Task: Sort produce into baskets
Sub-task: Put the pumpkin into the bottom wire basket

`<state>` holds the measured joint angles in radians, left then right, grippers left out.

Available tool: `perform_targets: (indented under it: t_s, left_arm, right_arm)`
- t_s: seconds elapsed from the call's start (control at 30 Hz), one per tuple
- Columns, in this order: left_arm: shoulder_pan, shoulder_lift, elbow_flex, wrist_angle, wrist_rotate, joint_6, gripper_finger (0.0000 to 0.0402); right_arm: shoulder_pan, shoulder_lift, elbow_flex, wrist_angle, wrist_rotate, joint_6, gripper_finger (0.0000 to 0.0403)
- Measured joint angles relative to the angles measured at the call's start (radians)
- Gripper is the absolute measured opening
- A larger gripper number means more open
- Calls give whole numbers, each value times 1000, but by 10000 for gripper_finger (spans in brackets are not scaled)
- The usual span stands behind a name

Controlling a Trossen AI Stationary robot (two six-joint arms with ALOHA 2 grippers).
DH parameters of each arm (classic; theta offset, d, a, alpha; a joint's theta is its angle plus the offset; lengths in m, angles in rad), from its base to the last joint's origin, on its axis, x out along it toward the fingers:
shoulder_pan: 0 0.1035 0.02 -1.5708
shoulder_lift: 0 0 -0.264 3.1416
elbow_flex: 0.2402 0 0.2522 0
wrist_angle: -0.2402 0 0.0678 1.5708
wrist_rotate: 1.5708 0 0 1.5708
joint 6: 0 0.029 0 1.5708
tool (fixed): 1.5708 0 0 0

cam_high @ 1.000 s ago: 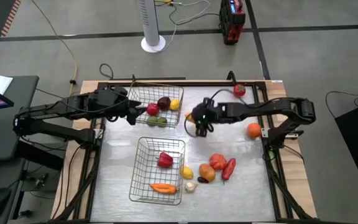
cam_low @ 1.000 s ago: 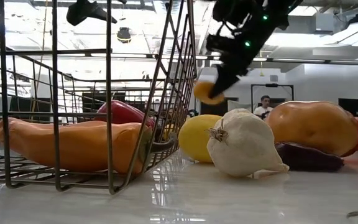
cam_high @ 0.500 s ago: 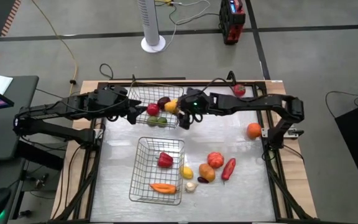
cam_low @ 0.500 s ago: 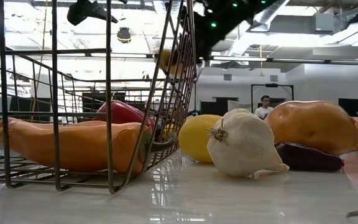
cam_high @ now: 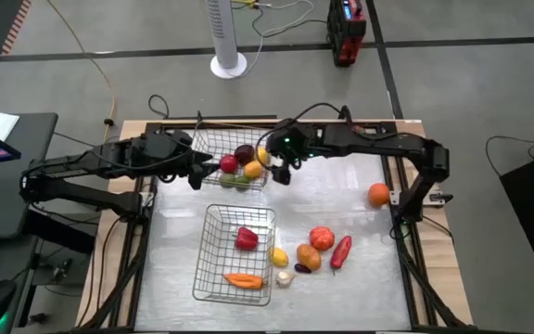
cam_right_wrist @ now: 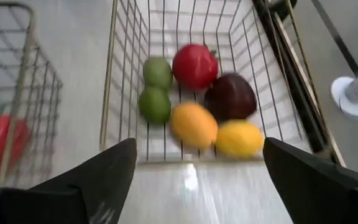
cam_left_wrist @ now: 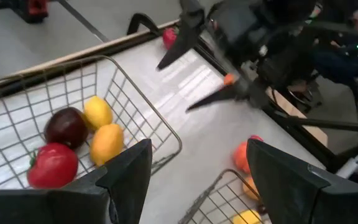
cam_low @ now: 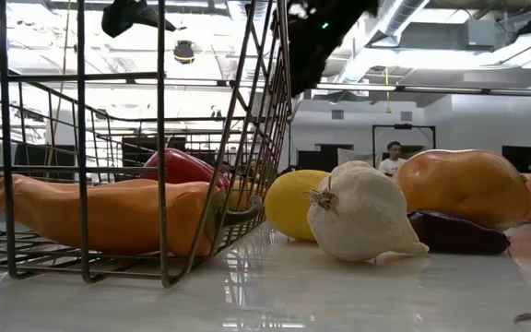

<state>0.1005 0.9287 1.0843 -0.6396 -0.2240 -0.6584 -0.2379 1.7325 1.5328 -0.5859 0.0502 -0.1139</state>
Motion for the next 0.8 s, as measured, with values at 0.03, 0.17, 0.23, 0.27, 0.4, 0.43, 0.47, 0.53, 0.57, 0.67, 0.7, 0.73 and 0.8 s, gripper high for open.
perform_targets:
  t_s: [0.03,0.17,0.23,0.27,0.4,0.43,0.47,0.53,0.57,0.67,0.7,0.73,0.8]
  left_arm:
    - [0,0,0,-1,9,0,249]
    - [0,0,0,-17,15,0,249]
    - [0,0,0,-34,14,1,249]
    - [0,0,0,-38,15,0,249]
    - [0,0,0,-50,15,0,249]
    - [0,0,0,-52,15,0,249]
    - [0,0,0,-52,15,0,249]
    - [0,0,0,-52,15,0,249]
    - [0,0,0,-52,17,0,249]
    - [0,0,0,-52,19,0,249]
    - [0,0,0,-53,19,0,249]
    - [0,0,0,-53,19,0,249]
    - [0,0,0,-53,19,0,249]
  right_arm:
    - [5,-16,0,-29,0,1,371]
    - [46,-60,-1,-170,-6,13,353]
    - [76,-73,-1,-232,-28,32,348]
    - [94,-80,-2,-260,-29,40,346]
    - [166,-119,-74,-284,-25,103,344]
    - [184,-132,-108,-273,-25,124,344]
    - [203,-148,-145,-264,-25,144,344]
    - [242,-190,-222,-241,-25,183,344]
    - [263,-217,-261,-227,-25,196,344]
    - [322,-294,-362,-203,-26,232,344]
    - [339,-319,-394,-194,-26,248,345]
    - [354,-342,-420,-191,-27,268,347]
    - [376,-386,-465,-188,-28,302,353]
